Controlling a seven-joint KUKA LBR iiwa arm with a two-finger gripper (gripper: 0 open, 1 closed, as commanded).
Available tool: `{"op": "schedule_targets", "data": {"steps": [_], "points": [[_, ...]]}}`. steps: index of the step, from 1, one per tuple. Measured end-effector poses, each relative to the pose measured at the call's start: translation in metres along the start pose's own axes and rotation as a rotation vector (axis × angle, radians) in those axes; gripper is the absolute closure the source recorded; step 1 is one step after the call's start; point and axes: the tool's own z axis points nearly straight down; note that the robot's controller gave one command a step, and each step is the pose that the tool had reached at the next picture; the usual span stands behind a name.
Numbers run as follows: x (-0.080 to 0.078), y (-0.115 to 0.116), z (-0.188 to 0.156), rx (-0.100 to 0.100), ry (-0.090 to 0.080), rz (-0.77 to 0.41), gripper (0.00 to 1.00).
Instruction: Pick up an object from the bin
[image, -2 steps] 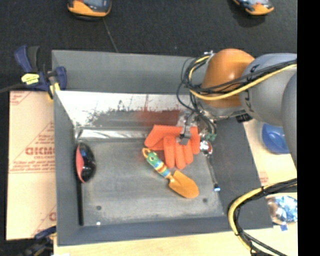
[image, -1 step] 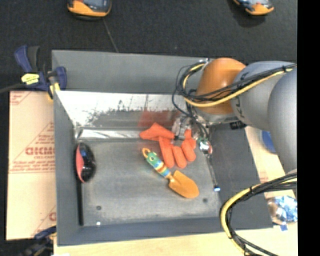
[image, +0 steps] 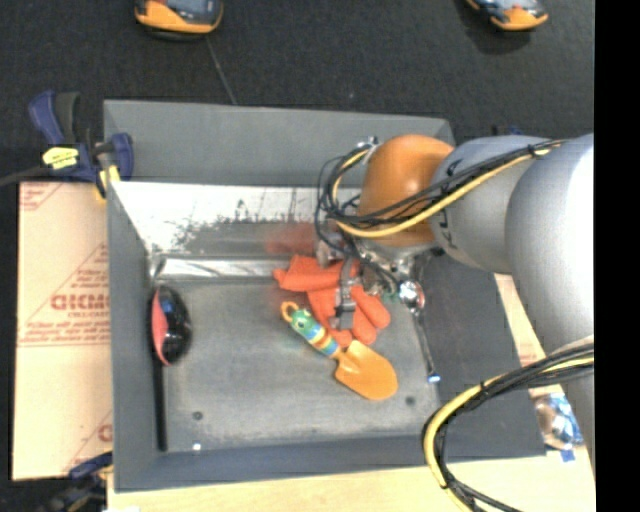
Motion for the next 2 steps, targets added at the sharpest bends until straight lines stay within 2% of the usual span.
{"op": "schedule_targets", "data": {"steps": [1, 2], "points": [[-0.0049, 0.0026, -0.0026, -0.005, -0.021, 0.000, 1.00], [-0.0049, 0.0026, -0.0028, -0.004, -0.021, 0.000, 1.00]]}}
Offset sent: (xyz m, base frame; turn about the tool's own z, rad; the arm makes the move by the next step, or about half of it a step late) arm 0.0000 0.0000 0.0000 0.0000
